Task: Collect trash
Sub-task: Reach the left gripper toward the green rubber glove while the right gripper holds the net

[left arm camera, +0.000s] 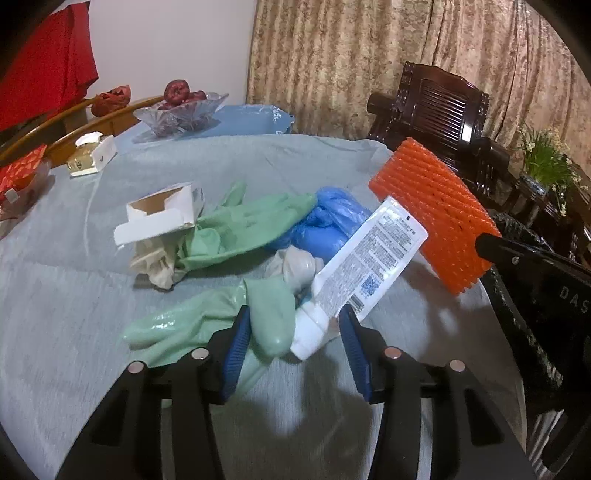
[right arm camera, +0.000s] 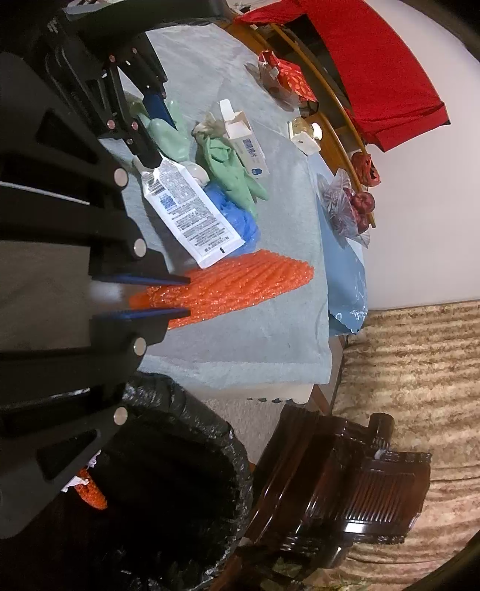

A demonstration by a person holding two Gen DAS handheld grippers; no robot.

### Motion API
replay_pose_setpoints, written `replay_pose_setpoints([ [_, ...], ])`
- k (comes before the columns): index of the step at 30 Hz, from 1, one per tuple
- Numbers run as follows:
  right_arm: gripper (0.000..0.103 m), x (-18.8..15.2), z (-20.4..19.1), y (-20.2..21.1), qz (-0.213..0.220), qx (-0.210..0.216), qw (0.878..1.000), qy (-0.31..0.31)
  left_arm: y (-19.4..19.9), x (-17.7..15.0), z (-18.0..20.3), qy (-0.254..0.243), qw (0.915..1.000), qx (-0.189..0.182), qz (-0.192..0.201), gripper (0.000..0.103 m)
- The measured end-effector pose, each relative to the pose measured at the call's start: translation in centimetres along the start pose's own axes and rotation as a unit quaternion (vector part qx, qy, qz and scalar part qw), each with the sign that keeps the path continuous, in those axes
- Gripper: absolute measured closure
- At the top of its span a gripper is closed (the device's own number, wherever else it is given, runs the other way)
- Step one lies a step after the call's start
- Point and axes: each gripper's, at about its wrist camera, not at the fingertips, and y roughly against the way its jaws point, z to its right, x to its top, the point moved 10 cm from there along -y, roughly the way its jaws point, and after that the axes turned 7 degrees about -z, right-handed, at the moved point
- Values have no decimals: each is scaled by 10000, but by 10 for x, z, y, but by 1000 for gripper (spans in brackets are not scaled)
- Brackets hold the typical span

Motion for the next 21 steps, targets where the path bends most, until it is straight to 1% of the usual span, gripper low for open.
replay_pose_setpoints([
  [3, 93, -9, -1, 5, -74, -37, 10000, 28, -3, -4, 0, -35, 10000, -13, -60, 55],
  [6, 93, -19, 0, 8, -137, -48, 9999, 12, -4, -7, 4, -58, 9999, -101, -126, 55],
  [10, 93, -26, 4, 12, -154, -67, 9998, -51, -2, -10, 11, -94, 9994, -268, -217, 63],
  [14, 93, -23, 10, 15, -114, -75, 9998, -111, 3, -13, 14, -123, 9985, -436, -293, 65],
  [17, 93, -22, 12, 16, -94, -82, 9998, -147, 9, -12, 15, -171, 9989, -365, -230, 65],
  [21, 93, -22, 15, 19, -58, -104, 9997, -201, 21, -3, 8, -219, 9995, -228, -19, 65],
])
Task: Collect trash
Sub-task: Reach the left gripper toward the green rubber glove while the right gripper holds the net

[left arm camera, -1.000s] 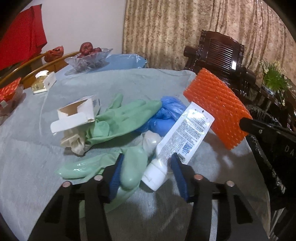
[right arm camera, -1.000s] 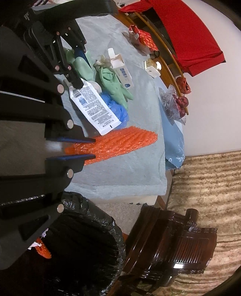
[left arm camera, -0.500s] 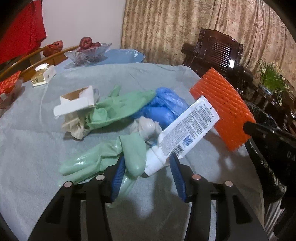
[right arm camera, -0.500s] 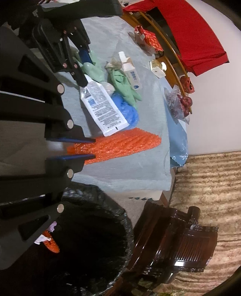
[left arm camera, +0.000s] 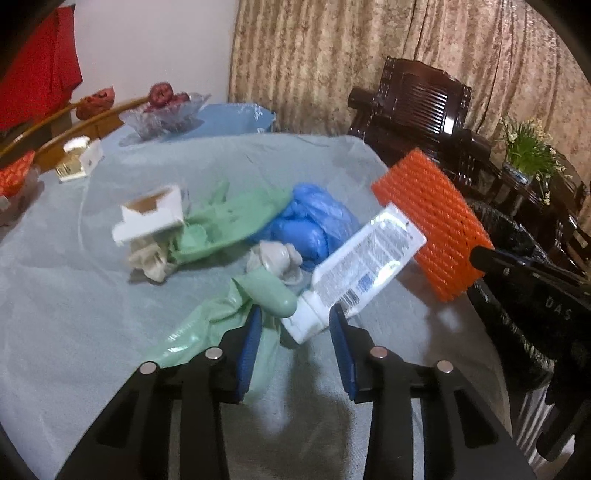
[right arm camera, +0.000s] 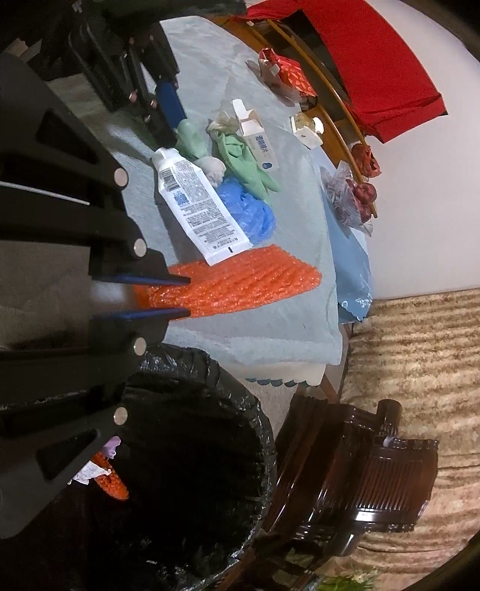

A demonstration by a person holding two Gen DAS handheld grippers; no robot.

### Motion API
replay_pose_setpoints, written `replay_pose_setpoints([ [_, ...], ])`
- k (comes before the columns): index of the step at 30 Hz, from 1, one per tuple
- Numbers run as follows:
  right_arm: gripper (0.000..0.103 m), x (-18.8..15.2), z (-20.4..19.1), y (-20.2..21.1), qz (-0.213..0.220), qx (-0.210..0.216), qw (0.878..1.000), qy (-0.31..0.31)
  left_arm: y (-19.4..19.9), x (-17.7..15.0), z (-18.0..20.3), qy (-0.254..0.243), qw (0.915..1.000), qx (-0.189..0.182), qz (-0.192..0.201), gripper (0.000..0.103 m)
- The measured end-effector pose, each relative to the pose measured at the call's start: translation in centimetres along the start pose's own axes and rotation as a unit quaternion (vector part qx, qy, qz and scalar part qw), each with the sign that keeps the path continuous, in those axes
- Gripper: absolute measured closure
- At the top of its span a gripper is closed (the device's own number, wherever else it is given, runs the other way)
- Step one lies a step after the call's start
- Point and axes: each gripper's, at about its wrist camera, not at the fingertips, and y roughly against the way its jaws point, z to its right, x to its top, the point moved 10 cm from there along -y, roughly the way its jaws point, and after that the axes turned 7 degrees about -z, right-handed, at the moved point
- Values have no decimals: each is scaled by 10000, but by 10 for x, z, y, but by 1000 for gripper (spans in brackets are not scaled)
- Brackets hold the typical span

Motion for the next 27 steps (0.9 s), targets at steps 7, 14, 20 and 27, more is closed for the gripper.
replay_pose_setpoints([
  [7, 93, 7, 4, 15, 160, -16, 9999, -42, 25, 13, -6, 64, 9995, 30, 308, 58],
  [14, 93, 8, 9, 26, 226, -86, 9997, -64, 12, 13, 21, -202, 9993, -218, 246, 52],
  [20, 93, 3, 14, 25, 150, -66, 9997, -153, -13, 2, 23, -278, 9995, -136, 3, 48],
  [27, 93, 2, 9, 16, 78, 3, 9999, -138, -19, -6, 3, -271, 9996, 67, -94, 48],
])
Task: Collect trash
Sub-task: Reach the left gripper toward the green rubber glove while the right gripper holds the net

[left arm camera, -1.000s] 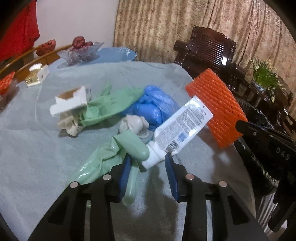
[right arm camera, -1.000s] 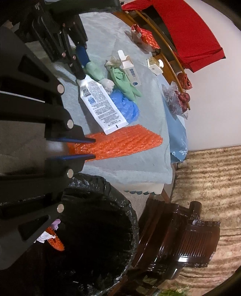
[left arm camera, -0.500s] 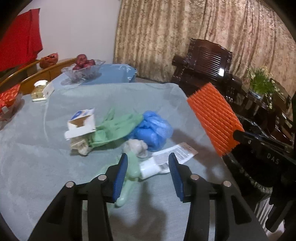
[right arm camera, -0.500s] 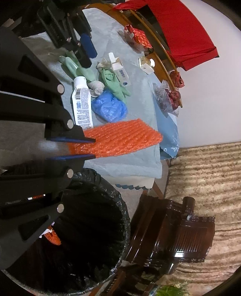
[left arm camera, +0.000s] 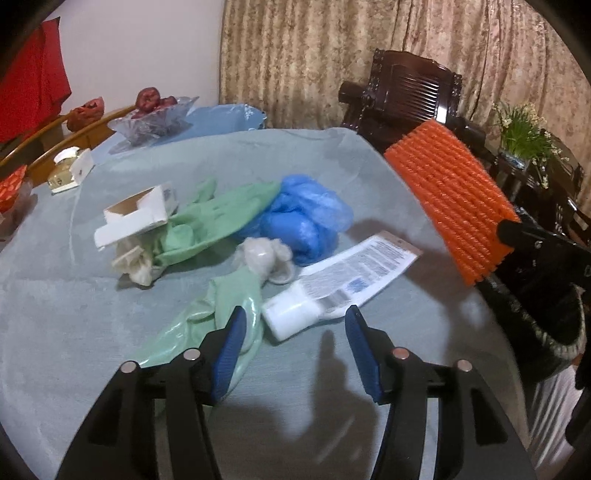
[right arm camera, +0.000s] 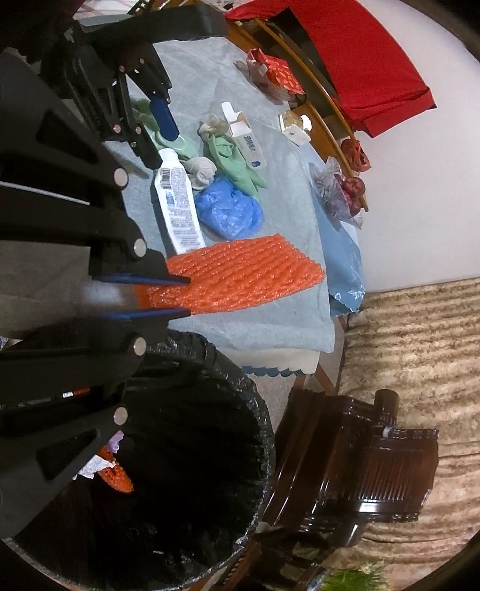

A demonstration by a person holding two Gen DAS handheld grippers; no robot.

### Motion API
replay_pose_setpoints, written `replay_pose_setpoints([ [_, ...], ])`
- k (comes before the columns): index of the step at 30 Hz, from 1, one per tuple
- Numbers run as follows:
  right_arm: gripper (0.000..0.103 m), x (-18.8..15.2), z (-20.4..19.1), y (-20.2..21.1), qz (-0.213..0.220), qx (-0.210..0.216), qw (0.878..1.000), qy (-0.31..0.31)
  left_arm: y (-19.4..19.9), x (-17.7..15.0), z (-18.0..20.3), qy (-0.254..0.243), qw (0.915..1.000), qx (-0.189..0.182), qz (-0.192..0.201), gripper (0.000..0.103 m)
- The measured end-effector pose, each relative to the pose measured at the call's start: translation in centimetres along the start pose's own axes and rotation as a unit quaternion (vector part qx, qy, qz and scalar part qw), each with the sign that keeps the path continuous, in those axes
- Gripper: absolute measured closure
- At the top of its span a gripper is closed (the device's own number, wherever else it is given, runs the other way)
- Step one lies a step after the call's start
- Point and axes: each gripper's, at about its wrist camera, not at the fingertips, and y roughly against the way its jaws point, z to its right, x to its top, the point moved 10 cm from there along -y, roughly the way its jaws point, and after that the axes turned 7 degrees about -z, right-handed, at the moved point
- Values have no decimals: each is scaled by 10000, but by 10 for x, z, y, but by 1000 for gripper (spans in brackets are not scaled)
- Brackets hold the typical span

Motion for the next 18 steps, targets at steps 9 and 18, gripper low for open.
replay_pose_setpoints([
  [9, 93, -1, -6, -3, -35, 36, 10000, 57, 10, 7, -20, 24, 9999, -75, 145, 52],
  [18, 93, 1, -8, -2, -15, 20, 10000, 77, 16, 3, 14, 31, 9983, -573, 52, 68],
])
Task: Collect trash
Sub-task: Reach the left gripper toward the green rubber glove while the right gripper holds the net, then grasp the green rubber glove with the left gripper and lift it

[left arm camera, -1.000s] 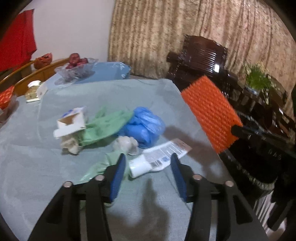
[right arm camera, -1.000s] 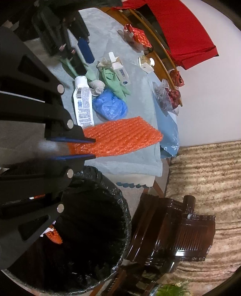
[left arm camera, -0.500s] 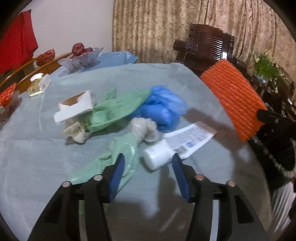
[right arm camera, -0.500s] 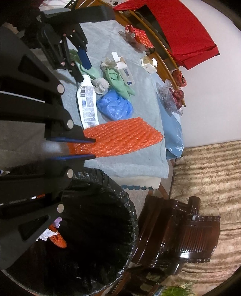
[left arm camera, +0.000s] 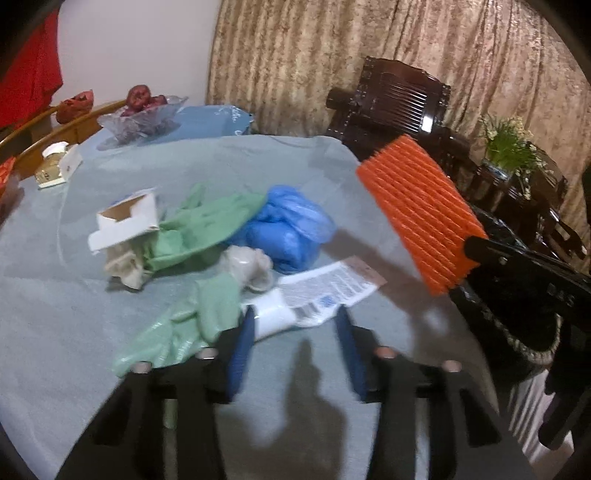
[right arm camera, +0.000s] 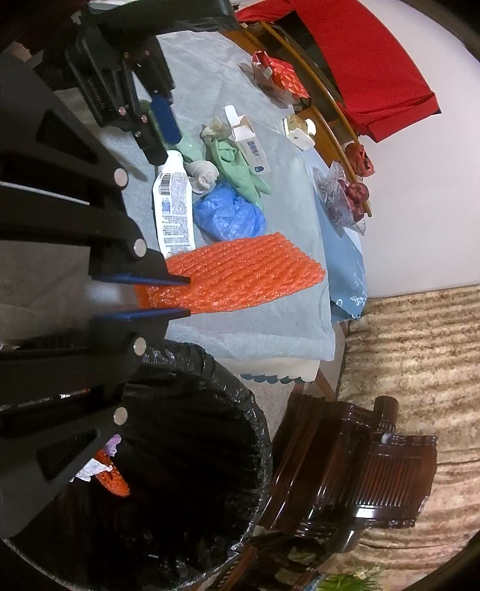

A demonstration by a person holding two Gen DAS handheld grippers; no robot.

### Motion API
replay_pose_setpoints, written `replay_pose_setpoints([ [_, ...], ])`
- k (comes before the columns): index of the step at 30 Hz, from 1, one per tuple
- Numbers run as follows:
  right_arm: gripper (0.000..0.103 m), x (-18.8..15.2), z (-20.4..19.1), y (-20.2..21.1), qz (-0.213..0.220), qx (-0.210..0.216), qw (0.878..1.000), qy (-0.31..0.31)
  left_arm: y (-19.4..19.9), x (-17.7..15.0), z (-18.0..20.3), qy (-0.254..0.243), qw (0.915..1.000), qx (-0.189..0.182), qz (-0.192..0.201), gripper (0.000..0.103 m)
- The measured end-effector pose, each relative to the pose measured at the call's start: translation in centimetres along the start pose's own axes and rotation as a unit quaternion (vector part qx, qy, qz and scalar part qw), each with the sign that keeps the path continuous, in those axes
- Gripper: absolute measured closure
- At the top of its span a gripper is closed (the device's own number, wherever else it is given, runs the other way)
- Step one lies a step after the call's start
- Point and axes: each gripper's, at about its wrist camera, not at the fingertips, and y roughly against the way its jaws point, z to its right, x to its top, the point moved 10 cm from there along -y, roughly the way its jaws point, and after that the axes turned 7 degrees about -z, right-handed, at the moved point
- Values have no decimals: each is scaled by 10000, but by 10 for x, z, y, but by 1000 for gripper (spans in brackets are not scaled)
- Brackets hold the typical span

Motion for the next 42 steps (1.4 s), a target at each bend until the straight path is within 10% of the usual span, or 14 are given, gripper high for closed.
replay_pose_setpoints([
  [17, 93, -2, 5, -1, -21, -17, 10000, -18, 2, -16, -16, 232, 9994, 228, -99, 66],
  [23, 93, -3, 2, -3, -37, -4, 10000, 10, 29, -2, -29, 68, 9975, 603, 364, 50],
  [34, 93, -6, -7, -5, -116, 32, 9999, 88, -14, -16, -77, 668, 9949, 708, -255, 31],
  [42, 93, -9, -14, -6, -151, 120, 9998, 87, -14, -23, -75, 808, 9944, 583, -344, 81],
])
